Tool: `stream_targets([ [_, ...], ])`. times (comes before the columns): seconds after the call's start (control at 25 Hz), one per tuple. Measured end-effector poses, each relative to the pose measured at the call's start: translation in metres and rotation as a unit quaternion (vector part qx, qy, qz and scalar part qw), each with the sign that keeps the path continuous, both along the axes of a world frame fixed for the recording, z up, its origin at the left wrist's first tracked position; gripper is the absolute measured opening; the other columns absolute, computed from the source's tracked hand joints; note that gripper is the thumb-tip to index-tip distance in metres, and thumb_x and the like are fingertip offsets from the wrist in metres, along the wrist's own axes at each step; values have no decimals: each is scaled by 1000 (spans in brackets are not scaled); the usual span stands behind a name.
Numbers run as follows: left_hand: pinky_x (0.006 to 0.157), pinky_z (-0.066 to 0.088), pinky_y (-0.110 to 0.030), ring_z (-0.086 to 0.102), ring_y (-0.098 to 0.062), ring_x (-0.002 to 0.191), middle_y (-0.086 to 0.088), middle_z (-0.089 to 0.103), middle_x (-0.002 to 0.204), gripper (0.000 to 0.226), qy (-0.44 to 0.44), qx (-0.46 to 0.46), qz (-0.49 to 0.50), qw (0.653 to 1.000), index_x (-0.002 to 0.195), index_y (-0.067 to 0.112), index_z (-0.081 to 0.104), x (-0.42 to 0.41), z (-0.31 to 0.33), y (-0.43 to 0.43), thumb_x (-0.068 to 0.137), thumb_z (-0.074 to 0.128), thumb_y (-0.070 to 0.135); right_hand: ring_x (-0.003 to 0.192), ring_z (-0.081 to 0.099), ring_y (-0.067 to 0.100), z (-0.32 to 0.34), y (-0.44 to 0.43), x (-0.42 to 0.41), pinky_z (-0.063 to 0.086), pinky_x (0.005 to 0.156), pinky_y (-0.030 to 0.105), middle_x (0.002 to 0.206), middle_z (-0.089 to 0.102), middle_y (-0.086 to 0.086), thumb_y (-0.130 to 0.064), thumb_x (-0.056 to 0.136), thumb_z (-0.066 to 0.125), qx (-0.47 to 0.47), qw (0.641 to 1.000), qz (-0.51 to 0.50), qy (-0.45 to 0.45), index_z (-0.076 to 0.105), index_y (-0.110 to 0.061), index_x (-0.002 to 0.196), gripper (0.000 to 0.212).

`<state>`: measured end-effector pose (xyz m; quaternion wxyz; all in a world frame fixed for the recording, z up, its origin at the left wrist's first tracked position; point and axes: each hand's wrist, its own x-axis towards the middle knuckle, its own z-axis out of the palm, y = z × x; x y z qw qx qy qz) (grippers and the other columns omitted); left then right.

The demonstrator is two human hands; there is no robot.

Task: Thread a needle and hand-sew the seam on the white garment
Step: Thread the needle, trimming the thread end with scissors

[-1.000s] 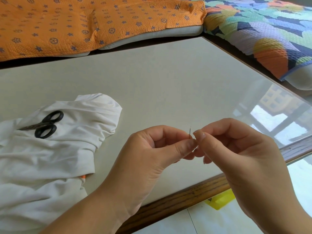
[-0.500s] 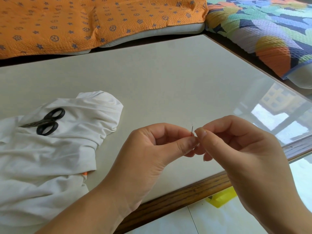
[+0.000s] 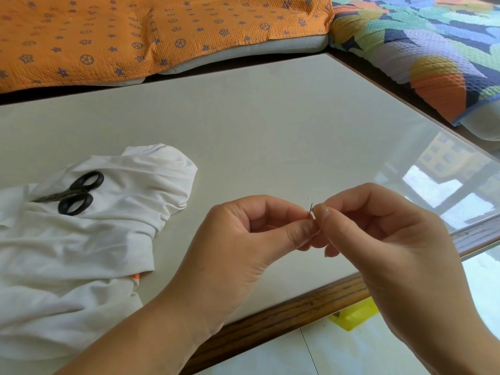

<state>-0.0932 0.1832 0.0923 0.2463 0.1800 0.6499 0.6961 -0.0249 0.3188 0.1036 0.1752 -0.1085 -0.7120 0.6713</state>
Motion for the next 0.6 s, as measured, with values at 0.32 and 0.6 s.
stream_targets([
  [0.32, 70, 52, -15, 70, -9, 73, 2, 75, 73, 13, 13, -7, -2, 1000, 80, 25, 78, -1, -2, 0, 69, 74, 31, 52, 64, 8, -1, -1, -1, 47, 53, 12, 57, 69, 7, -10, 76, 69, -3, 1000, 1, 0, 71, -11, 67, 9],
  [0.6, 73, 53, -18, 71, -12, 75, -1, 76, 76, 16, 20, -2, 1, 1000, 81, 22, 78, -1, -5, -1, 68, 75, 32, 52, 63, 9, -4, 1, -1, 47, 53, 15, 58, 69, 8, -18, 75, 73, -7, 1000, 5, -1, 74, -10, 69, 10],
])
